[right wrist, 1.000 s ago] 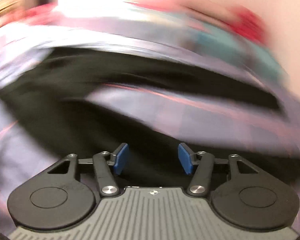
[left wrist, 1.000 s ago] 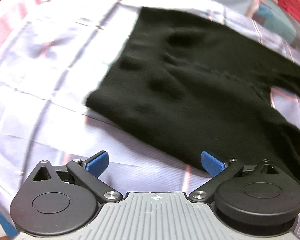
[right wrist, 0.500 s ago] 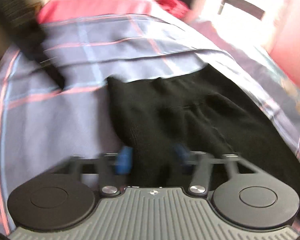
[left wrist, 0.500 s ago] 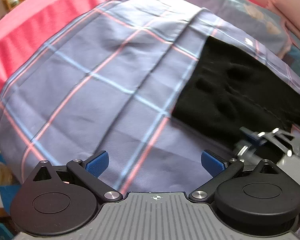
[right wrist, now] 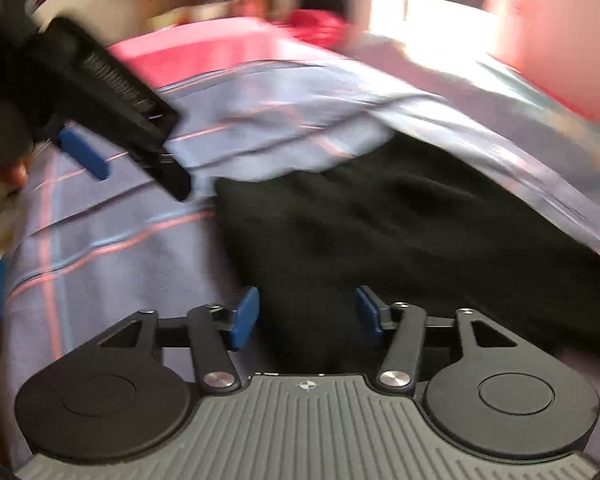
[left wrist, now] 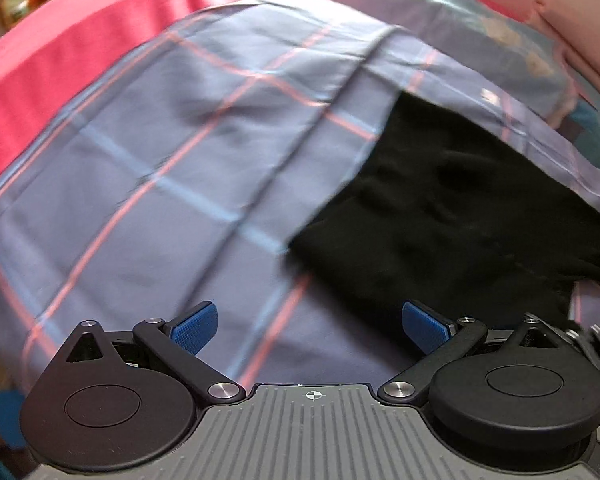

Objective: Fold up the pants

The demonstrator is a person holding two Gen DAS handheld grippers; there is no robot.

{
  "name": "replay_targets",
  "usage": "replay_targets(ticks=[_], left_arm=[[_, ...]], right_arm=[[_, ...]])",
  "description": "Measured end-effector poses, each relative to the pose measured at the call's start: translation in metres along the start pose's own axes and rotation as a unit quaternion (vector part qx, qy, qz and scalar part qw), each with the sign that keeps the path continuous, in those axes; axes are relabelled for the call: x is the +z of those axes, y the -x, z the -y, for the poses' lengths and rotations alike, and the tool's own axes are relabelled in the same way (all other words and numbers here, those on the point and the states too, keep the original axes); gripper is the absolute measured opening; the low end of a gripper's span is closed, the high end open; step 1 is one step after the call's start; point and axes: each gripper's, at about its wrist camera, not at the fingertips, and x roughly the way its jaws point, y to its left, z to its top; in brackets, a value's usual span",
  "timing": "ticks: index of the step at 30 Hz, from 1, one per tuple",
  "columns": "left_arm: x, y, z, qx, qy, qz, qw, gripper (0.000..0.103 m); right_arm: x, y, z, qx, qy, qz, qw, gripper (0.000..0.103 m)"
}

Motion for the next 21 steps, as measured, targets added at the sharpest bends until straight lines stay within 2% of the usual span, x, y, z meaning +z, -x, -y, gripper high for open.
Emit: replay_targets(ticks=[2, 3, 4, 5, 6, 7, 10, 12, 13, 15, 18, 20, 21], left_arm=[[0.010, -0.012, 0.023, -0.019, -0.015, -0.001, 0.9997, 0.103], [0.015, -0.020, 0.036, -0.026, -0.025, -0.003, 0.9993, 0.103], [0.019, -0.031, 0.050, -0.028, -0.036, -0.008, 0.9989, 0.103], [0.022, -0.043, 0.061, -0.025, -0.045, -0.016, 0.9985, 0.103], [0.024, -0.056, 0.072, -0.018, -0.056, -0.025, 0.9979, 0.103], [0.024, -0.066, 0.079, -0.012, -0.068, -0.034, 0.9970, 0.103], [0.021, -0.092, 0.095, 0.034, -0.103, -0.060, 0.9923, 0.103], [0.021, -0.088, 0.099, 0.038, -0.109, -0.054, 0.9919, 0.103], [0.023, -0.085, 0.101, 0.035, -0.105, -0.050, 0.9925, 0.103], [0.031, -0.079, 0.105, 0.029, -0.094, -0.035, 0.9946, 0.103], [0.050, -0.077, 0.116, 0.014, -0.072, -0.012, 0.9972, 0.103], [0.063, -0.083, 0.127, 0.009, -0.063, -0.002, 0.9980, 0.103], [0.069, -0.088, 0.132, 0.009, -0.057, 0.002, 0.9983, 0.103]], right_arm=[[-0.020, 0.006, 0.029, -0.029, -0.045, -0.025, 0.998, 0.067], [-0.036, 0.011, 0.041, -0.036, -0.059, -0.052, 0.996, 0.067], [-0.047, 0.015, 0.050, -0.032, -0.061, -0.060, 0.996, 0.067], [-0.059, 0.031, 0.056, -0.026, -0.059, -0.051, 0.997, 0.071], [-0.067, 0.044, 0.062, -0.030, -0.065, -0.070, 0.995, 0.078], [-0.071, 0.055, 0.068, -0.032, -0.074, -0.083, 0.993, 0.078], [-0.076, 0.095, 0.104, -0.023, -0.123, -0.060, 0.990, 0.078], [-0.073, 0.116, 0.145, -0.041, -0.187, -0.027, 0.981, 0.080], [-0.074, 0.124, 0.172, -0.061, -0.226, -0.008, 0.972, 0.080], [-0.081, 0.134, 0.228, -0.103, -0.304, 0.021, 0.947, 0.080], [-0.102, 0.147, 0.310, -0.193, -0.416, 0.054, 0.887, 0.074], [-0.120, 0.157, 0.361, -0.241, -0.483, 0.064, 0.839, 0.066], [-0.127, 0.159, 0.380, -0.250, -0.503, 0.072, 0.824, 0.066]])
